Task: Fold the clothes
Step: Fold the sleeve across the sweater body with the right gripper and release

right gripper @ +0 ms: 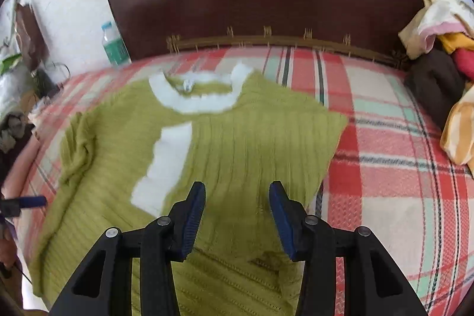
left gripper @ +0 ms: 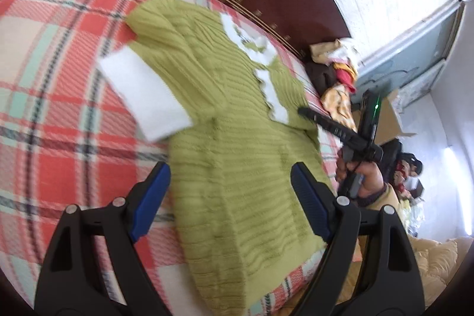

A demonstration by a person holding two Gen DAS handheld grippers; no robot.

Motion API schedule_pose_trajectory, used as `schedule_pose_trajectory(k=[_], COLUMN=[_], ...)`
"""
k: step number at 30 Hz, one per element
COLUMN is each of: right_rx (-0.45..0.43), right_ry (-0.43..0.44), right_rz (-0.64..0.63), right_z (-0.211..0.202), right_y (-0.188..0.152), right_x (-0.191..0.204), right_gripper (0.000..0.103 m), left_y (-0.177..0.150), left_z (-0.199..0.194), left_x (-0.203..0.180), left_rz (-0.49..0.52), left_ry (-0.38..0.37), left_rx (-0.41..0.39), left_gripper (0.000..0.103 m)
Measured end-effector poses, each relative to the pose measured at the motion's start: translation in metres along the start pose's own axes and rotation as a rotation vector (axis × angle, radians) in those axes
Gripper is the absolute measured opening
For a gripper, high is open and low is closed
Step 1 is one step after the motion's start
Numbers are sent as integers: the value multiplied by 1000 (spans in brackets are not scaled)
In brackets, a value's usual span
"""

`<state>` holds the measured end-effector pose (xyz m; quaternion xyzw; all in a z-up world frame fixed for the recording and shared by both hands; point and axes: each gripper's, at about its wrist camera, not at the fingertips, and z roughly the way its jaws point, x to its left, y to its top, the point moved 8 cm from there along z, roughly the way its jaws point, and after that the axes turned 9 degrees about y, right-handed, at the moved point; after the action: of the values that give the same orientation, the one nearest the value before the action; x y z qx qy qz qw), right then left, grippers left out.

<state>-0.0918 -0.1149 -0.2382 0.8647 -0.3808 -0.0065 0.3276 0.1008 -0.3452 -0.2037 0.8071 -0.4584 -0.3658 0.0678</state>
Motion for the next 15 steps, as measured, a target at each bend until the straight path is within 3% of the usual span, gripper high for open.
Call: schedule_pose_trajectory(k=[2, 5, 9, 15], right_rx=[-7, -76, -93, -9], right_ry=[12, 84, 272, 262], right_rz=[-9, -132, -358, -821], right_z=[0, -15, -25, 12], right_y=[2, 14, 15, -13], right_x=[10, 55, 139, 251], right_gripper=[46, 47, 49, 49], left_y=[5, 12, 23, 27], left_z=[-8, -13, -13, -28], left_x=[13, 32, 46, 62], left_rz=[-30, -82, -154, -241], left_ry=[26, 36, 20, -5], left_rx=[-23, -35, -56, -107], left_gripper=[84, 84, 84, 84])
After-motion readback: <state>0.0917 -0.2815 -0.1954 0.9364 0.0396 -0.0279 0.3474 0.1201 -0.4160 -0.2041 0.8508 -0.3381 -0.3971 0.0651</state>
